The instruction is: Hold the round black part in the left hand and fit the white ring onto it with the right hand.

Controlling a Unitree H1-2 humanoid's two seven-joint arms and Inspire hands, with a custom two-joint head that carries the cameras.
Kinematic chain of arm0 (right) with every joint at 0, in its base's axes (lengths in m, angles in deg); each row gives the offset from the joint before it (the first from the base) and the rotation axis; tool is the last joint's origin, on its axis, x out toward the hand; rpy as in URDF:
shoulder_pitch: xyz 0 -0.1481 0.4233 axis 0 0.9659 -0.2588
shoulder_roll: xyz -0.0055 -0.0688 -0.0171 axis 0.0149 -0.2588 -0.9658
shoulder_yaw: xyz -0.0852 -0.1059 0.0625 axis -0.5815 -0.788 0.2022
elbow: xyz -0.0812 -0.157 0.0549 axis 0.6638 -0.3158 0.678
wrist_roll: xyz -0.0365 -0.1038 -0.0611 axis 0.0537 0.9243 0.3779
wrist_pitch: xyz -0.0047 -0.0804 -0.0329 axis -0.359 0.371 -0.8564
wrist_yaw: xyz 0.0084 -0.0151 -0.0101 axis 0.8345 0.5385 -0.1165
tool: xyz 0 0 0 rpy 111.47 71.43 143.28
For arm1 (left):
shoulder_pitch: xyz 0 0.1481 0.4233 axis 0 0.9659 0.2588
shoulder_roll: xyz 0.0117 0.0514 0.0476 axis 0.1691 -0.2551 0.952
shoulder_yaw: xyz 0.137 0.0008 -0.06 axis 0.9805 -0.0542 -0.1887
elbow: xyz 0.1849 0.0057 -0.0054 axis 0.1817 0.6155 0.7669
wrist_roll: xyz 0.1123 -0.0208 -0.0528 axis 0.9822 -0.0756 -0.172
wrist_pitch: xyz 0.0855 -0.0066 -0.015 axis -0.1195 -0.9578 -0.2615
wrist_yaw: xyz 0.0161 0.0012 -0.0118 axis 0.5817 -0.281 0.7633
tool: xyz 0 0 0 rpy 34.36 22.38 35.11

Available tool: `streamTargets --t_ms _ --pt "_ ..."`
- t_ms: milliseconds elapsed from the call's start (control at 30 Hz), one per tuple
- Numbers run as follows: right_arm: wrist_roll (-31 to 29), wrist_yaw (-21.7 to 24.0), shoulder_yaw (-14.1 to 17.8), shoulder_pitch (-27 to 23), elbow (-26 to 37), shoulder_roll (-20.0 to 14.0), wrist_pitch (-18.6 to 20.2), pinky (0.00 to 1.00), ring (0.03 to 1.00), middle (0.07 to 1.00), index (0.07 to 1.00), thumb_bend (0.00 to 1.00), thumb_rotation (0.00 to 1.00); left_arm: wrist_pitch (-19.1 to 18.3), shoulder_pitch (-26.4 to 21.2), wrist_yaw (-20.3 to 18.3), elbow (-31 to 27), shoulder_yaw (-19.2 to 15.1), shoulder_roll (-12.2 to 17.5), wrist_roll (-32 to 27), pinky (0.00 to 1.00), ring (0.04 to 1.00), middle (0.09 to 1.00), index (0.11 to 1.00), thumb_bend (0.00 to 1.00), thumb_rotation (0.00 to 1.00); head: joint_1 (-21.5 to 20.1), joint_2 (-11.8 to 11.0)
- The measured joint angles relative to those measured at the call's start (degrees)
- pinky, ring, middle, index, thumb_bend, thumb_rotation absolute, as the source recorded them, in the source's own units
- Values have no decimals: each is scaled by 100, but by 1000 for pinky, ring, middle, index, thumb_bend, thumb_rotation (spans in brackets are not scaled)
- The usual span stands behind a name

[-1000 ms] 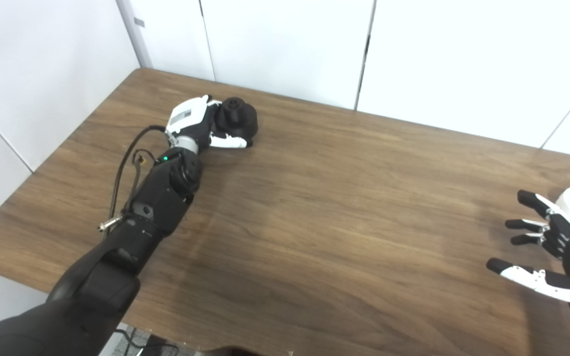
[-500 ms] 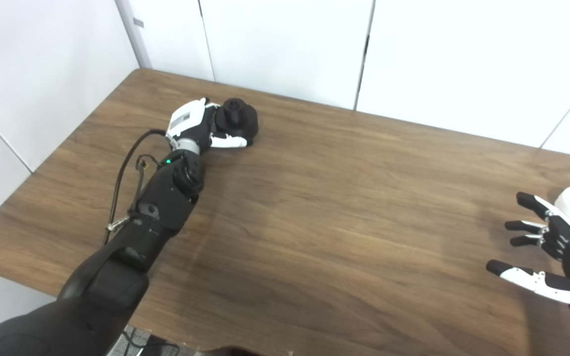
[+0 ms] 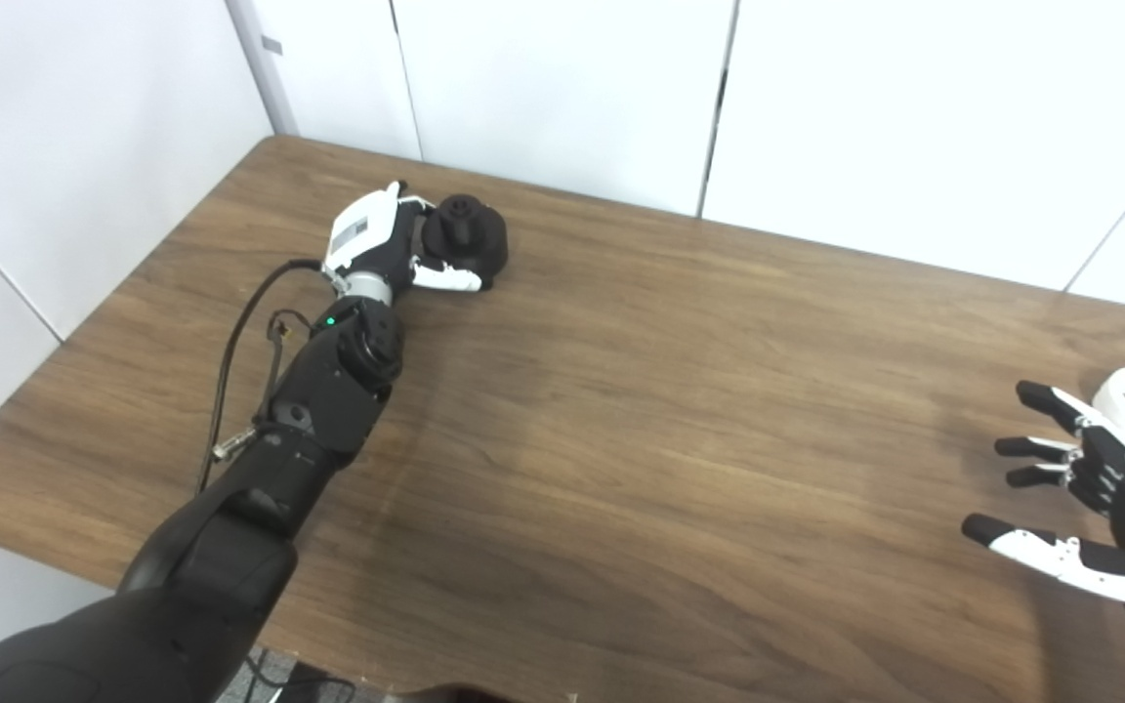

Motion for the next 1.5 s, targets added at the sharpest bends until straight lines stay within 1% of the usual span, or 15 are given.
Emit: streamTargets --t_ms 100,333,367,567,700,867,1033,1067,1100,1133,1233,1367,1500 --pt "-10 21 28 10 -1 0 -1 604 705 882 842 735 299 138 16 51 17 -19 -13 -74 1000 1000 985 668 988 219 -9 26" --pt "-40 42 46 14 -2 0 -2 592 701 881 844 734 288 279 21 127 81 -46 -100 -169 1000 1000 972 654 971 196 -9 35" --pt "-58 45 50 13 -2 0 -2 590 700 881 845 733 287 315 22 157 98 -45 -110 -178 1000 1000 969 650 971 192 17 70" --pt "-76 64 54 13 -3 0 -2 587 701 878 845 729 286 573 21 377 284 -33 -162 -213 1000 1000 944 616 950 152 9 70" --pt "-80 67 55 12 -8 0 -3 590 697 876 841 726 291 708 21 523 398 -43 -190 -258 1000 1000 942 581 936 121 -9 70" --pt "-81 67 55 5 -8 0 -3 583 693 878 843 722 292 849 40 503 415 -42 -207 -347 1000 1000 951 562 937 98 0 70" --pt "-81 67 55 4 -8 0 -3 580 686 873 841 722 289 1066 162 319 299 -45 -222 -576 1000 1000 960 543 949 101 0 79" --pt "-81 67 55 5 -8 0 -3 580 687 873 841 723 288 1088 202 274 228 -40 -225 -593 1000 1000 961 517 742 84 0 88" --pt "-81 67 54 4 -7 0 -3 579 688 873 841 722 292 1103 227 233 176 -36 -236 -629 1000 1000 966 501 613 73 0 97" --pt "-81 67 54 2 -7 1 -3 578 689 873 841 722 294 1125 242 203 161 -33 -251 -668 1000 1000 967 495 569 70 0 97" --pt "-79 67 53 -2 -8 1 -3 574 689 870 841 719 288 1240 302 50 49 12 -257 -717 1000 1000 971 489 529 67 0 97" --pt "-77 67 50 -10 -12 1 -6 574 690 871 843 705 274 1478 371 -168 -59 138 -277 -760 1000 1000 974 487 524 68 -9 114" --pt "-76 67 45 -22 -45 2 -7 580 692 875 843 713 298 1672 465 -525 -287 257 -272 -824 1000 1000 995 487 524 68 -35 114"
